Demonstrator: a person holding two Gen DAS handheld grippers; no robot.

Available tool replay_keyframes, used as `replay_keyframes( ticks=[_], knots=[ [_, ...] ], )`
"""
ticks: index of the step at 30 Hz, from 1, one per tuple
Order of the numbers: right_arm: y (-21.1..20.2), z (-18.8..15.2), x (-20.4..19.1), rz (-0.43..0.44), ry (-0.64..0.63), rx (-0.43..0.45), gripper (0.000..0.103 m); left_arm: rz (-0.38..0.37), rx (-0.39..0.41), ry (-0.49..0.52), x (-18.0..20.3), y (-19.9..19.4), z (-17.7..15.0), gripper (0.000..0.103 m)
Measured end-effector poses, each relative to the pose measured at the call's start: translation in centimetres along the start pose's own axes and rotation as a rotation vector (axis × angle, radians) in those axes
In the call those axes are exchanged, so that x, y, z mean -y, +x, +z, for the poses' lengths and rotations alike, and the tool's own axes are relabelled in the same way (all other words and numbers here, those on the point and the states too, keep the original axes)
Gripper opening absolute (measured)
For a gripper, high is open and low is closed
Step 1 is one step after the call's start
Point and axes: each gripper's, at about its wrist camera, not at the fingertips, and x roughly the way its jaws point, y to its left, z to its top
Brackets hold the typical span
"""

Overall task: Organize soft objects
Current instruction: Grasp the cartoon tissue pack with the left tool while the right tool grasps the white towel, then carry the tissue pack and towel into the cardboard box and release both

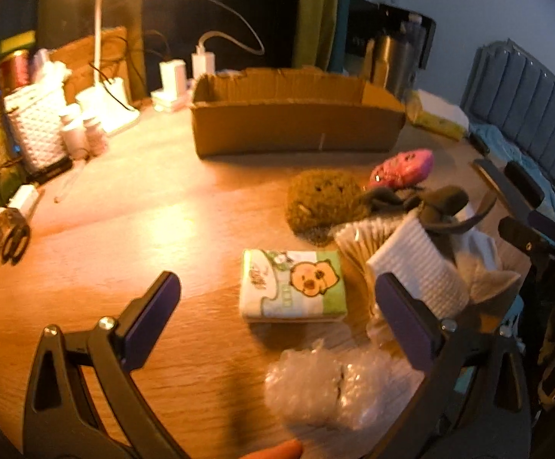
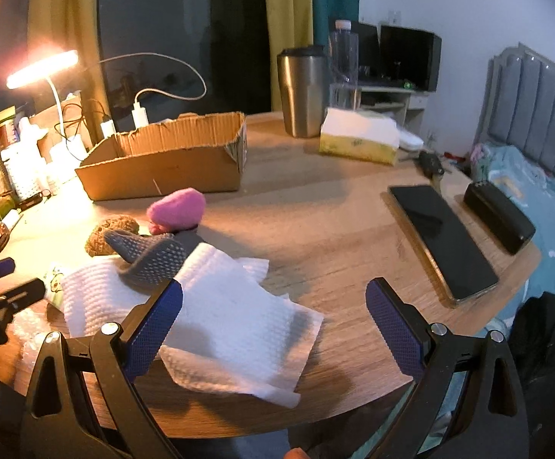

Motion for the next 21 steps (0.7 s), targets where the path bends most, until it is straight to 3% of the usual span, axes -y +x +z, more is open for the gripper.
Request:
replay_keyframes(
  ticks=[8,14,16,18,21],
  knots=[
    [1.7,-1.2,-1.1,0.11,-0.037,-0.076,0.098,0.018,-0.097,0.018,0.3,3.2,-0.2,0.103],
    [3.2,-1.5,-2.0,0.132,-0.051,-0.13,0.098,0.031,-0.126,0.036,0.3,3.9,-0.4,0.102],
    [3.6,-1.6,-1.8,0.139,-0.042,-0.142,0.098,0.022,-0.135,0.039,0.3,4.0,-0.3,0.093],
    [3.7,-1.7,-1.6,0.143,-0.037,-0.148,0.094,0.015,-0.143,0.04,0.3,4.2,-0.4,0.074],
    [3.7,-1.7,-1.4,0.137,-0.045,-0.147,0.084,0.001,-0.161,0.036,0.4,4.5,-0.4,0.066]
  ],
)
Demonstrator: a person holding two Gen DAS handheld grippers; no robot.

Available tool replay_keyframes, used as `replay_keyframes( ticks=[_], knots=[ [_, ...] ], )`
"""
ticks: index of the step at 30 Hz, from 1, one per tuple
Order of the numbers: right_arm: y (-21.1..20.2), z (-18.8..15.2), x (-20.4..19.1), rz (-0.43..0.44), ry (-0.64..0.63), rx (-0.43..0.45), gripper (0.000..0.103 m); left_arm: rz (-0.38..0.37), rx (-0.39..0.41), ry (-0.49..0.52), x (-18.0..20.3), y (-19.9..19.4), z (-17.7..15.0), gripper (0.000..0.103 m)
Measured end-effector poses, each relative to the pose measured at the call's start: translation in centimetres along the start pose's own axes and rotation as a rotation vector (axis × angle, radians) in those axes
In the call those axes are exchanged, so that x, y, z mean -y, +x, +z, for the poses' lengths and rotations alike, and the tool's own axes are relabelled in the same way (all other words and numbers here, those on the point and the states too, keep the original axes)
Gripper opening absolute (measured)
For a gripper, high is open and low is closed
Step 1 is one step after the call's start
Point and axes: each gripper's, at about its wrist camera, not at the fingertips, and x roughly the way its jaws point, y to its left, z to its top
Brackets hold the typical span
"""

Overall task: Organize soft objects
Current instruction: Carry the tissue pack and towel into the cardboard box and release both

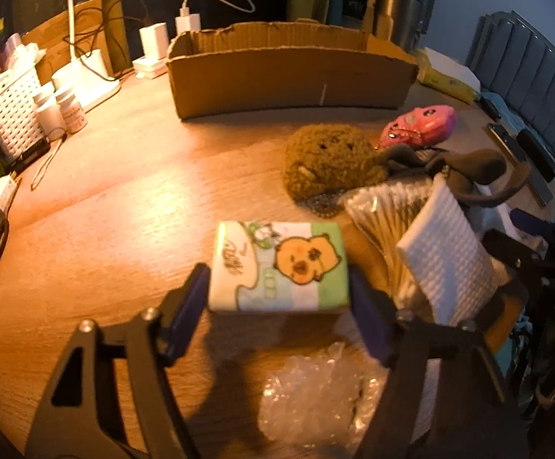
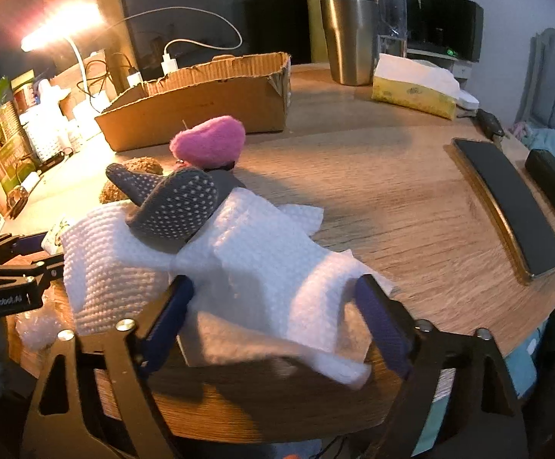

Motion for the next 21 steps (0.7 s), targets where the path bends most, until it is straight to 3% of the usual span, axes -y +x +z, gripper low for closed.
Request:
replay_keyframes(
  ticks=[3,5,8,21],
  knots=[
    [-0.1,0.1,0.1,0.01,-0.016,-0.001,0.062,-0.01,0.001,0.015,0.3,-0.1,0.1,0.066],
    [-0.1,0.1,0.1,0.002,-0.025,-0.001,0.041,-0.025,-0.003,0.017,0.4,-0.1,0.1,0.066],
    [-0.1,0.2,0.3,0.019,-0.025,-0.006,0.02,-0.039,0.002,0.018,0.4,-0.4,0.3,0.066],
    [-3.8,3.5,0.8,-0.028,-0.015,0.108,0.019,-0.061,0.099,-0.015,-0.9,-3.5,1.9,0.066]
  ],
)
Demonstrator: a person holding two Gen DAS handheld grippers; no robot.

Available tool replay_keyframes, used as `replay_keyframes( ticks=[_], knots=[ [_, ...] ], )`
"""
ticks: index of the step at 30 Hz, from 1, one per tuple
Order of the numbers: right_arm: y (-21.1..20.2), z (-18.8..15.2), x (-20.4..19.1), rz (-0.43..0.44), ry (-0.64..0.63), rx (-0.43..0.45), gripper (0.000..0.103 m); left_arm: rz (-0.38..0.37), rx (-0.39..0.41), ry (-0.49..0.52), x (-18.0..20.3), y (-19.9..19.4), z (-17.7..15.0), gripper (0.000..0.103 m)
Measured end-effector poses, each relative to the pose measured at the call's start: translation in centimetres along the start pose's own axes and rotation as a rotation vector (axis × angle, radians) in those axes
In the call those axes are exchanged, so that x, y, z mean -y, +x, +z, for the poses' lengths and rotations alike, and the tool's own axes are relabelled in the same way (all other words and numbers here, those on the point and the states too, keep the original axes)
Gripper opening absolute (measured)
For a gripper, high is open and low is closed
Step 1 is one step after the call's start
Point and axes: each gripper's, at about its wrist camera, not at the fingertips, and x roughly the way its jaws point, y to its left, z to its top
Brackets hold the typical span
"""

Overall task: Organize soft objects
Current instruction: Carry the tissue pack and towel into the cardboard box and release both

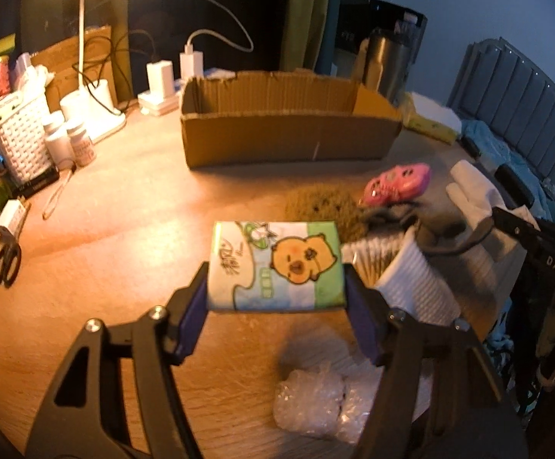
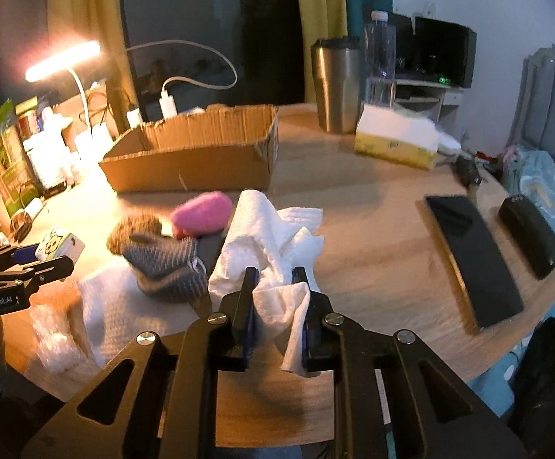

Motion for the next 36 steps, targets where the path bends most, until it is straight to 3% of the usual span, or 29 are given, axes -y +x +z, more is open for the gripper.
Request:
replay_keyframes(
  ticks=[17,36],
  knots=[
    [-0.4,5.1,-2.2,0.035,-0.06,0.076,0.019,-0.024,0.132,0.024,-0.5,-2.8,4.9,0.066],
    [1.6,10.5,-0.3,0.101,-0.069,0.166,0.019,-0.028,0.24,0.036,1.8,-2.2,11.4,0.066]
  ],
)
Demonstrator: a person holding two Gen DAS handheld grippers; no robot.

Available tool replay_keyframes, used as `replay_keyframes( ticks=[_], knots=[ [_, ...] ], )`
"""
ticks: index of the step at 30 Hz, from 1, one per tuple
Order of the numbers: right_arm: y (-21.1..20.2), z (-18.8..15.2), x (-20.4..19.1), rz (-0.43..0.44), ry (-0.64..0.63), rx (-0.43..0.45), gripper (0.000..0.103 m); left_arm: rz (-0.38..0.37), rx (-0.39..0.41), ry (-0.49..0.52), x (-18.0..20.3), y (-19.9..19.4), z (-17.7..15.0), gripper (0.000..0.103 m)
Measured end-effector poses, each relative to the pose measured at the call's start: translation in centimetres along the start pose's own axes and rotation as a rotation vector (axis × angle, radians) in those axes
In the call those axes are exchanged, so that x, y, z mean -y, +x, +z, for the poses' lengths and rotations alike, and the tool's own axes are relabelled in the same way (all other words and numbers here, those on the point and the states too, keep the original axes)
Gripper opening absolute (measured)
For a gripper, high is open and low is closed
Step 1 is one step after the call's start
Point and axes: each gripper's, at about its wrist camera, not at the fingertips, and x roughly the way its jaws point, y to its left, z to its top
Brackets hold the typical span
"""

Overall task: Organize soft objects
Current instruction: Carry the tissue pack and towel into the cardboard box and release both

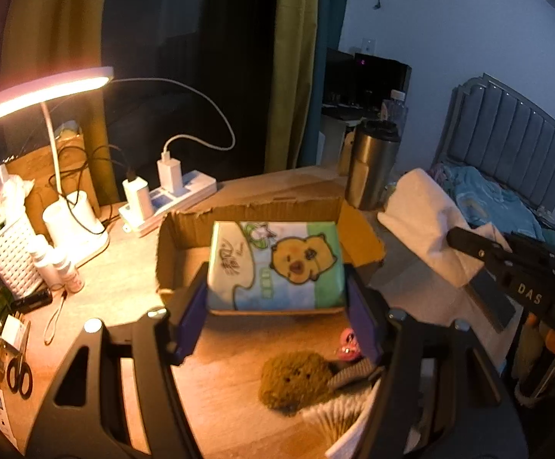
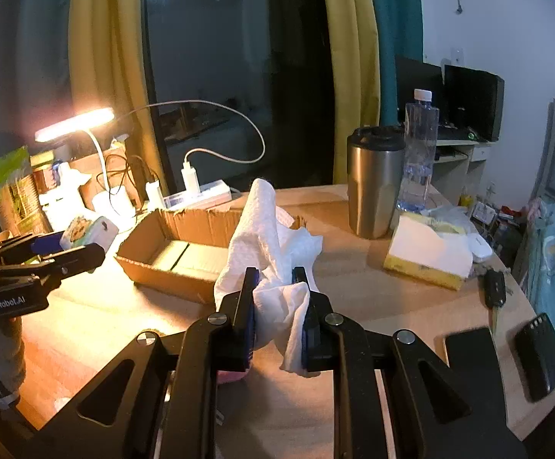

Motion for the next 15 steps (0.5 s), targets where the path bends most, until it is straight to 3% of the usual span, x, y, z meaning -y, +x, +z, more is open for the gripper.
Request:
replay_keyframes(
  ticks=[15],
  knots=[
    [2.1,3.4,1.4,0.066,-0.006,0.071,0.019,0.045,0.05,-0.01,1.6,2.9,3.7,0.066]
  ],
)
